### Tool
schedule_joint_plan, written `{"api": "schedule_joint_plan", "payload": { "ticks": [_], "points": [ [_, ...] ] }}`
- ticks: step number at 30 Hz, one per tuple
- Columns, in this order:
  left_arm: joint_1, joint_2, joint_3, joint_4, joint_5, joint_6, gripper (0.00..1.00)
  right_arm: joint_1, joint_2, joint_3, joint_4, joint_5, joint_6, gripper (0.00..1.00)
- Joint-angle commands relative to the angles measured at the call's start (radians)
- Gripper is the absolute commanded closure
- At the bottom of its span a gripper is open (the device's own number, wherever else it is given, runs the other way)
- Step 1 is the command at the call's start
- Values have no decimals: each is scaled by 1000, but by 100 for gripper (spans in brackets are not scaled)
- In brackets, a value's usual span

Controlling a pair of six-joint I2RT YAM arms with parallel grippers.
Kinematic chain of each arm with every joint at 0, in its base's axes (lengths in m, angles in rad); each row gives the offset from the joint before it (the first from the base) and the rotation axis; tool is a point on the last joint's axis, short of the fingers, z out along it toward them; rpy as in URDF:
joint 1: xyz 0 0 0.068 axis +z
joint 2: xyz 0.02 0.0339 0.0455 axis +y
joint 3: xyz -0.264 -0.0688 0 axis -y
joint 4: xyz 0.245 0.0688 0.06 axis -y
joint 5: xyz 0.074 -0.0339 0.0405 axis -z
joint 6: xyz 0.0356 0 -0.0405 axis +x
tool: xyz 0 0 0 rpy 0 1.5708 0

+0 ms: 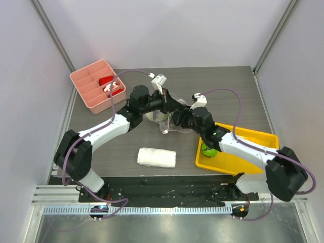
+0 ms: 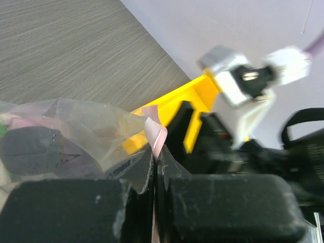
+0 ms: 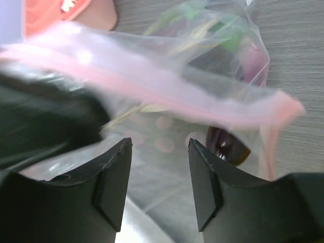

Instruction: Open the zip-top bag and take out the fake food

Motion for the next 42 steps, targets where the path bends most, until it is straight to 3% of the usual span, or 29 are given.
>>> {"api": "schedule_joint_plan", "payload": {
  "ticks": [1,9,16,21,25,30,34,38,42],
  "points": [
    [-9,-54,-15,87,15,-24,100,-5,101,15,195,81,-43,44],
    [-22,-47,-12,91,21,-30,100,-13,220,-17,387,204,-84,28],
    [-43,-34,-4,91,14,-39,100,-15,291,18,419,265,-119,21],
    [-55,-24,5,88,14,-38,100,-31,364,67,423,288,-113,10],
    [-60,-21,5,88,12,-38,100,-38,424,82,510,278,-144,11],
    [-65,-23,-6,85,9,-36,100,-51,490,65,737,248,-185,23],
    [-65,-24,-14,79,6,-31,100,-67,565,117,789,201,-250,11],
    [-65,-31,-6,53,-3,-15,100,-73,613,177,798,161,-261,10],
    [-63,-31,5,7,-38,7,100,-76,642,182,832,138,-253,21]
  ]
}}
